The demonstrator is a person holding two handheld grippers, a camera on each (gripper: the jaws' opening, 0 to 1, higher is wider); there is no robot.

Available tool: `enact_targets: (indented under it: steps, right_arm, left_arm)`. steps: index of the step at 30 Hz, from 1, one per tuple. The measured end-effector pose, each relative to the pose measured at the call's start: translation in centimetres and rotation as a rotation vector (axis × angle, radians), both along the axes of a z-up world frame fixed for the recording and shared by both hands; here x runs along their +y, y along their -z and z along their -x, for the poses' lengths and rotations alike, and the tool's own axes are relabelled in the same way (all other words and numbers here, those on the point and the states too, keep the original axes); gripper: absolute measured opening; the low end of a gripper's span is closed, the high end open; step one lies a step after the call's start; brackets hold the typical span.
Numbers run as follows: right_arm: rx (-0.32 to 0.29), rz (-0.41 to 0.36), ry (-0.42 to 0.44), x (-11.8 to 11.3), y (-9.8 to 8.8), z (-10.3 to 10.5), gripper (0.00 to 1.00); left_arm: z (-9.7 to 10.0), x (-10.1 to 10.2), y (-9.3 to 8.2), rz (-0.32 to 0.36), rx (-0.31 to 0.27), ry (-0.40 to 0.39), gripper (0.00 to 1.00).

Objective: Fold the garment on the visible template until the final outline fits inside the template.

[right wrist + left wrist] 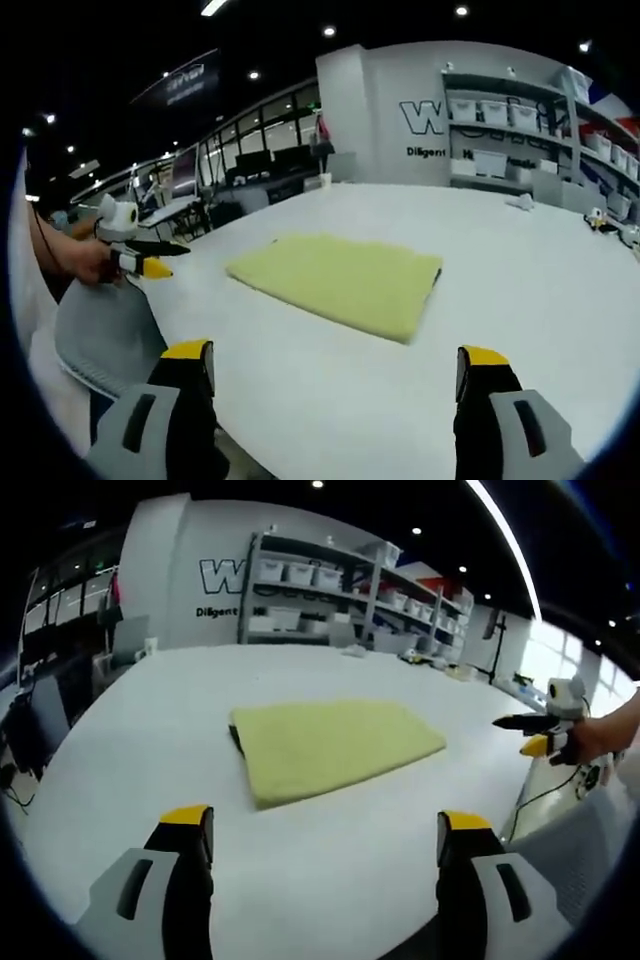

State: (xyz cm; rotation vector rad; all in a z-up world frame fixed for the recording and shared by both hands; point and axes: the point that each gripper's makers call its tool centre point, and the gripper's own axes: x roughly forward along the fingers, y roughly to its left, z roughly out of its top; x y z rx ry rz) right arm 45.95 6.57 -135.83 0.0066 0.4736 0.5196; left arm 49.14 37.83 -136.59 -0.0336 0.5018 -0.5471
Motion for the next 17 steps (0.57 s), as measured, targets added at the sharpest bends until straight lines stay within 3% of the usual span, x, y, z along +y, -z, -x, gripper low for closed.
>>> enact_targets:
  steps: [17]
  right_arm:
    - [-0.021, -0.004, 0.010, 0.8, -1.0, -0.2, 0.99]
  left_arm:
    - [0.0, -0.1, -0.3, 0.018, -0.006, 0.004, 0.89]
